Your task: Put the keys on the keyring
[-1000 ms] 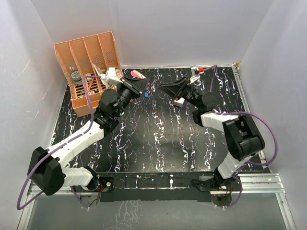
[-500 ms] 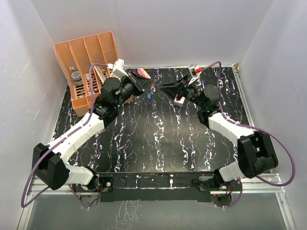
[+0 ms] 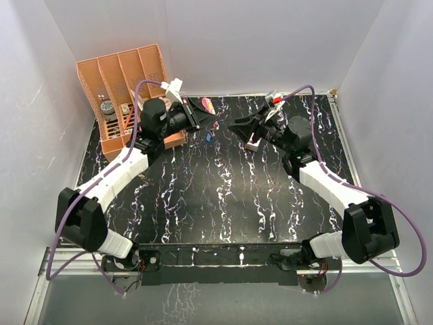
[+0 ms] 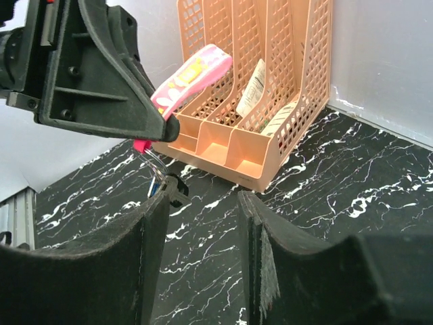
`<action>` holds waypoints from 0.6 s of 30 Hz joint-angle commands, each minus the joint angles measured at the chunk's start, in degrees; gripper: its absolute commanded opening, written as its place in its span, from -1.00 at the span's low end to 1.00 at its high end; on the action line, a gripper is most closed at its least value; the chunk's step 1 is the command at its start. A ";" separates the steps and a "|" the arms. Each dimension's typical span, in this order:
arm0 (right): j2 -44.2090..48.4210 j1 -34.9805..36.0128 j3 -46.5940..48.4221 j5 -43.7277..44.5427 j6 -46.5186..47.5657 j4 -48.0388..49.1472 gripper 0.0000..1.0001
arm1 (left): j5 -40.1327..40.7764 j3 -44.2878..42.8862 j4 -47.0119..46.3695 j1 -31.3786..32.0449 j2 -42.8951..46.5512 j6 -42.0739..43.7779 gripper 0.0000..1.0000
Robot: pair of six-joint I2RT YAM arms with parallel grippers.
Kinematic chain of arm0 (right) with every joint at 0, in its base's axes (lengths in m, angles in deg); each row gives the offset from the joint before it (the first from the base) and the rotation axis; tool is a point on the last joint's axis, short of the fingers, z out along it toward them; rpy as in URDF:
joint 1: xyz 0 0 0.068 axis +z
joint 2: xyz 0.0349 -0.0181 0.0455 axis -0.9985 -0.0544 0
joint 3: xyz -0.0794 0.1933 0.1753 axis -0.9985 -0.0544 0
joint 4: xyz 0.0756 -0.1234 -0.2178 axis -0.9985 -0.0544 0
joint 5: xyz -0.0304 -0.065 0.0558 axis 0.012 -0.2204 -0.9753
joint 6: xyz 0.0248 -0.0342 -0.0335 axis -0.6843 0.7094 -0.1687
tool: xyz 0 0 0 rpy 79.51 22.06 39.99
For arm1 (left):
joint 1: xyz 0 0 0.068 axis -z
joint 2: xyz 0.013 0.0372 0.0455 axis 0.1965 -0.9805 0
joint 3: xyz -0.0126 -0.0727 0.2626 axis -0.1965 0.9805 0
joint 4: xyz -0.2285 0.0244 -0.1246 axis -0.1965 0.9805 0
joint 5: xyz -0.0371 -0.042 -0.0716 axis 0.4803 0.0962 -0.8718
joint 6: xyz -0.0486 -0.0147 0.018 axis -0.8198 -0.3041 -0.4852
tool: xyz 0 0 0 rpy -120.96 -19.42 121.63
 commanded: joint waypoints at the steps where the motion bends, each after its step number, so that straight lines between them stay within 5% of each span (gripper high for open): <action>1: 1.83 0.87 2.53 -0.01 4.26 -1.28 -0.13 | -11.27 -2.32 -3.91 -1.16 -2.06 -1.68 -1.00; 18: -0.44 3.91 3.85 -0.42 8.43 -2.88 -0.16 | -15.49 -4.41 -3.78 -1.22 -5.04 -2.42 -1.00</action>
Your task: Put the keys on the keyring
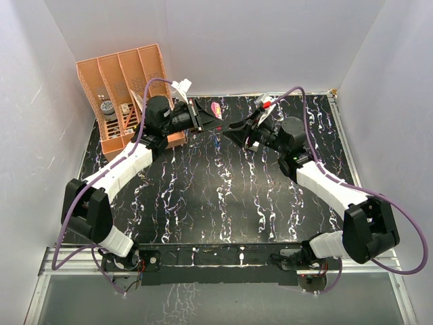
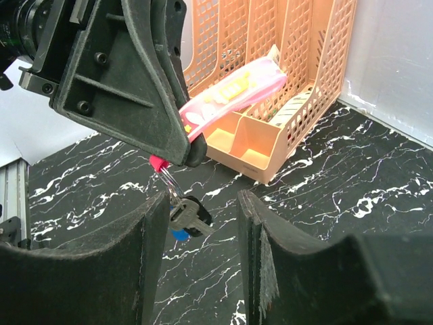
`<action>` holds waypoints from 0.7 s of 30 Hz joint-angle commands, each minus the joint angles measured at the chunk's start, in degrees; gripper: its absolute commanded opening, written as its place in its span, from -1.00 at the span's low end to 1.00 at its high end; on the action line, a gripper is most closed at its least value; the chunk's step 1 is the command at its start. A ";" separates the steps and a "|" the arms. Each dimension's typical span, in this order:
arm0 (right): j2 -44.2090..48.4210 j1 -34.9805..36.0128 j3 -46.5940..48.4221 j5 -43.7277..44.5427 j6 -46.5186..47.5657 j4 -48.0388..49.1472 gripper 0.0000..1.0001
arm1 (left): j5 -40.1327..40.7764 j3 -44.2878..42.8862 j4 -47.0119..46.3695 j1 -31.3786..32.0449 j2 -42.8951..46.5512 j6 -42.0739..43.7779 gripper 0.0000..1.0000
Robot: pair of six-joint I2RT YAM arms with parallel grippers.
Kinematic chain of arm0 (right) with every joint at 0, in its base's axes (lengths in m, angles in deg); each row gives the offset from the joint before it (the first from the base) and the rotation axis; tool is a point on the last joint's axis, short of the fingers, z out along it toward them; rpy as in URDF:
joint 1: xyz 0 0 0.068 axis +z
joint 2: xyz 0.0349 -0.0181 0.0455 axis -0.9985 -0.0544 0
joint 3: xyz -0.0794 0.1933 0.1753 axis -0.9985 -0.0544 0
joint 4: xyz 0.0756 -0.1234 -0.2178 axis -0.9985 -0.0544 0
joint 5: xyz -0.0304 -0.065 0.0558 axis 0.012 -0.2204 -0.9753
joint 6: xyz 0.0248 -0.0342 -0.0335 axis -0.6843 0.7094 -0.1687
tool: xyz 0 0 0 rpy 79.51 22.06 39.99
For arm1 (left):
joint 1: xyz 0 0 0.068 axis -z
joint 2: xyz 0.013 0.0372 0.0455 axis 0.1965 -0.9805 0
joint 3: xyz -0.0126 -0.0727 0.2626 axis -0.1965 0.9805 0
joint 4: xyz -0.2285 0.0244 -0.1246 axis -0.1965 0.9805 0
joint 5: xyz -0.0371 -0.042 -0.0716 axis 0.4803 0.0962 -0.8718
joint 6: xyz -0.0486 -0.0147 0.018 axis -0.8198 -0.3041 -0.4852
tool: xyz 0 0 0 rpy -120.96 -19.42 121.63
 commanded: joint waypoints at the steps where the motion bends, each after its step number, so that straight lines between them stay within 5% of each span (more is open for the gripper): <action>1: -0.39 1.10 3.10 -0.01 1.98 1.82 -0.16 | -2.53 -2.41 -1.02 -0.18 0.40 -1.24 -1.00; 15: -0.92 2.62 3.11 0.21 1.83 3.94 -0.23 | -4.43 -3.11 -0.64 -0.10 -0.86 -1.65 -1.00; 21: -0.97 2.90 3.04 0.42 1.79 4.34 -0.42 | -4.99 -3.47 -0.18 -0.10 -1.66 -1.70 -1.00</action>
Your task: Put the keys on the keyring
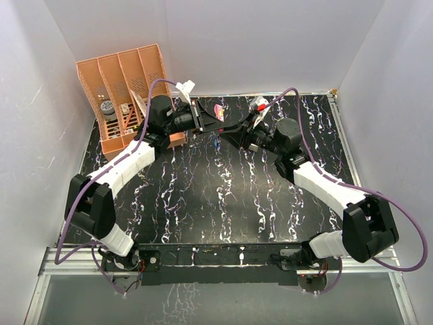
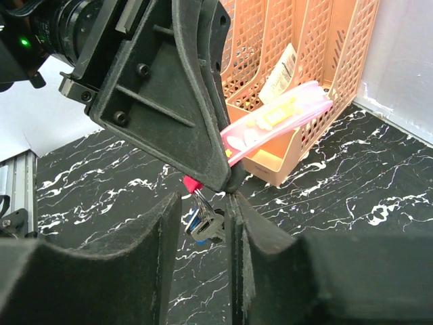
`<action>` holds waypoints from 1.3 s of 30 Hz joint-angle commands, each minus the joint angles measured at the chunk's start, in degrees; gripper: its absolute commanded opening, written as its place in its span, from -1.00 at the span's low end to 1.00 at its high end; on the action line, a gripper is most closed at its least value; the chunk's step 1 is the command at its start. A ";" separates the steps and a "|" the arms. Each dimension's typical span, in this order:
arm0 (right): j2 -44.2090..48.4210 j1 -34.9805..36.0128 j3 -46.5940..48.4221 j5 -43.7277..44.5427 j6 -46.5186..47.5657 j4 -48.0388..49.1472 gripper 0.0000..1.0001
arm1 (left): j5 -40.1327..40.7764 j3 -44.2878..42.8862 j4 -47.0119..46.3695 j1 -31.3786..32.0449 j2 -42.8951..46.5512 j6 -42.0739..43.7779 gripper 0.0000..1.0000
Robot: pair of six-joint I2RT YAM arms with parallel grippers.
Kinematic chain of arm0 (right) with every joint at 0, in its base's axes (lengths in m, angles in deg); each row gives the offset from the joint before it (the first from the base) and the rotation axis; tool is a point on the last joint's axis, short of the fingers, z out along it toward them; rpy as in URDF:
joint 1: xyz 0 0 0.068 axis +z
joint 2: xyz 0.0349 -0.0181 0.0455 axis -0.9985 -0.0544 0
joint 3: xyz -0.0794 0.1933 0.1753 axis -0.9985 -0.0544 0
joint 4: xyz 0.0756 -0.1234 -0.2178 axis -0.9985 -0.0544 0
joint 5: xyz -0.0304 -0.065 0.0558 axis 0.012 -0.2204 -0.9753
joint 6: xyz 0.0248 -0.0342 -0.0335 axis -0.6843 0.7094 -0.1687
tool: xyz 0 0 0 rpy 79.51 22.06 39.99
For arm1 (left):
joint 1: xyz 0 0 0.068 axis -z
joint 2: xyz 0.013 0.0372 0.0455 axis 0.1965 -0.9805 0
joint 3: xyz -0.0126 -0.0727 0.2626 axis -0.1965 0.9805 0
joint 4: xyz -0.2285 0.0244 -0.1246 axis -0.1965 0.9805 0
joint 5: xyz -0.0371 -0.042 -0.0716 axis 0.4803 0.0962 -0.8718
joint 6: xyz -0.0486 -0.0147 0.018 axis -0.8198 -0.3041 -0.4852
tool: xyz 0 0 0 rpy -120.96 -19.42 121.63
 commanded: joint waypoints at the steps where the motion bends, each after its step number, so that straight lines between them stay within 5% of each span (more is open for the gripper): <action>1: -0.22 0.43 2.78 0.38 0.66 4.25 -0.47 | -2.29 -2.77 -0.27 -0.12 0.46 -0.81 -1.00; 13: -0.57 0.48 2.89 -0.41 0.58 4.37 -0.93 | -2.11 -2.65 -0.41 -0.12 0.31 -0.98 -1.00; 25: -0.66 0.47 1.57 -1.46 -1.45 8.25 -1.00 | -1.23 -2.17 -0.99 -0.08 0.48 -1.07 -0.98; 36: -1.44 0.40 1.91 -0.87 -4.06 9.04 -1.00 | 9.83 2.70 -2.21 -0.58 6.00 -0.73 0.33; 39: -1.60 0.31 1.91 0.45 -4.95 9.00 -1.00 | 16.28 5.86 -2.18 -1.35 10.10 -0.43 0.52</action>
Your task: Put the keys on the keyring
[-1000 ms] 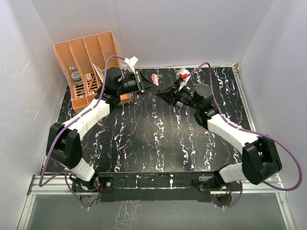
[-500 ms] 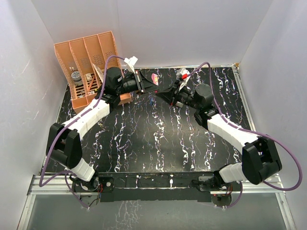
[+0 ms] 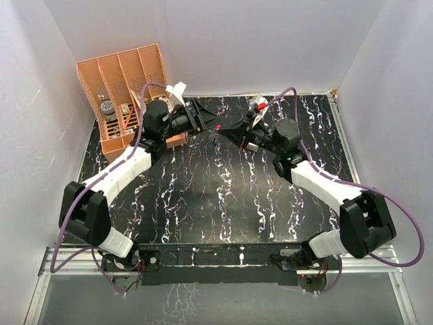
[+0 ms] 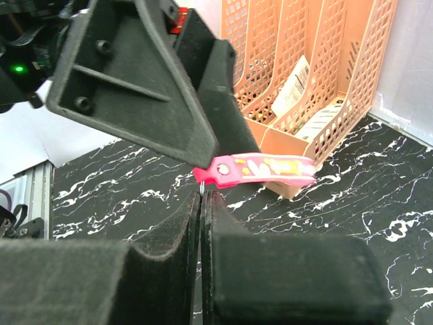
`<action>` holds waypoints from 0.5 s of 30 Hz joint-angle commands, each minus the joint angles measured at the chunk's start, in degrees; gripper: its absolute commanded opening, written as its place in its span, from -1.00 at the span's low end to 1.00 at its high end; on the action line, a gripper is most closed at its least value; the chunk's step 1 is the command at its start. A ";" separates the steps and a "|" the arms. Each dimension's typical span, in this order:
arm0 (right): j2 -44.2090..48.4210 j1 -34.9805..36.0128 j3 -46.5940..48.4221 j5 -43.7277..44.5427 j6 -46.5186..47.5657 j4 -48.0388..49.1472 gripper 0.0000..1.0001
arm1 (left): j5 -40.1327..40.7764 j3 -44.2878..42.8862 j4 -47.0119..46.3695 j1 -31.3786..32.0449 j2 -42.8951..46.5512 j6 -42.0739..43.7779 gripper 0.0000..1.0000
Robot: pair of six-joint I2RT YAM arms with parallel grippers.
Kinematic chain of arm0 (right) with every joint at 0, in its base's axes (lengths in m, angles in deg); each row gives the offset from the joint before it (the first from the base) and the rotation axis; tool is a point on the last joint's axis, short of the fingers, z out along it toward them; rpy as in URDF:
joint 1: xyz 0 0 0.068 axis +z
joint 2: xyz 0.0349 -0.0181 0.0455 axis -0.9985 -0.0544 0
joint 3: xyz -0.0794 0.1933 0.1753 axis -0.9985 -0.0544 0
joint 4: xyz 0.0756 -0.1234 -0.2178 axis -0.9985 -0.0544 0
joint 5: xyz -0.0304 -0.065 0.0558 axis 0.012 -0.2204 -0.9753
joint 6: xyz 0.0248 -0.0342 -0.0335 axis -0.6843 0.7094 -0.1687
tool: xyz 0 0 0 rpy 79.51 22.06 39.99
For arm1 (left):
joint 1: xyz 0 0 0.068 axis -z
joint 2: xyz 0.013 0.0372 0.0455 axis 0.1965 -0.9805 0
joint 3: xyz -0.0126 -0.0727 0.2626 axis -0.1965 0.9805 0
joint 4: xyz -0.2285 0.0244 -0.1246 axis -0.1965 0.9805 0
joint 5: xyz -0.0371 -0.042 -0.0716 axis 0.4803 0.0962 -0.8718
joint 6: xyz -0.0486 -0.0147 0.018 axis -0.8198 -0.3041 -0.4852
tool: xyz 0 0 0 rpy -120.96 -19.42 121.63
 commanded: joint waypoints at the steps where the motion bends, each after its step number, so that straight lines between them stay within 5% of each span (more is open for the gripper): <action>1: 0.11 0.00 1.79 2.42 -2.05 3.84 -1.00 | 10.54 4.13 -1.25 -1.42 8.68 0.10 0.56; 6: -0.12 -1.40 -0.63 4.24 -8.47 10.31 -1.00 | 17.37 9.46 -4.12 -1.98 15.85 0.66 0.57; 15: -4.06 -4.19 -3.97 1.86 -23.15 26.37 -1.00 | 14.51 11.20 -9.93 -2.16 15.83 1.53 -0.01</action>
